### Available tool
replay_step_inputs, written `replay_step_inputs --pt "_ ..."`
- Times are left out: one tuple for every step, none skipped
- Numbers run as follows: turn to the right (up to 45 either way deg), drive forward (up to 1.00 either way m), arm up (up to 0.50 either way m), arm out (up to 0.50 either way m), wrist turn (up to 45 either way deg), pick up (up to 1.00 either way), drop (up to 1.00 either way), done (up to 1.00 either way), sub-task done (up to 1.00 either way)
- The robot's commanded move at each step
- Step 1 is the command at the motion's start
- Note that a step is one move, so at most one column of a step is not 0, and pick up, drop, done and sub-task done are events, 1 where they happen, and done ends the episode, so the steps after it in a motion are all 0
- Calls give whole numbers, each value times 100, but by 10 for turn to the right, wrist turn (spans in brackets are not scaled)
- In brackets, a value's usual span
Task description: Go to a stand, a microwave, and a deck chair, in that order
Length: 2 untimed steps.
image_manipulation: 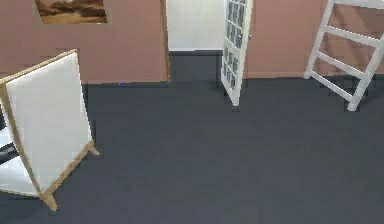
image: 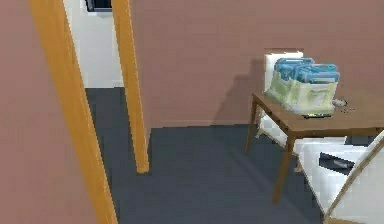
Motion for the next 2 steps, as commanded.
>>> replay_step_inputs --pt "450 0 0 0 0 0 0 0 0" --pt "390 0 0 0 0 0 0 0 0"
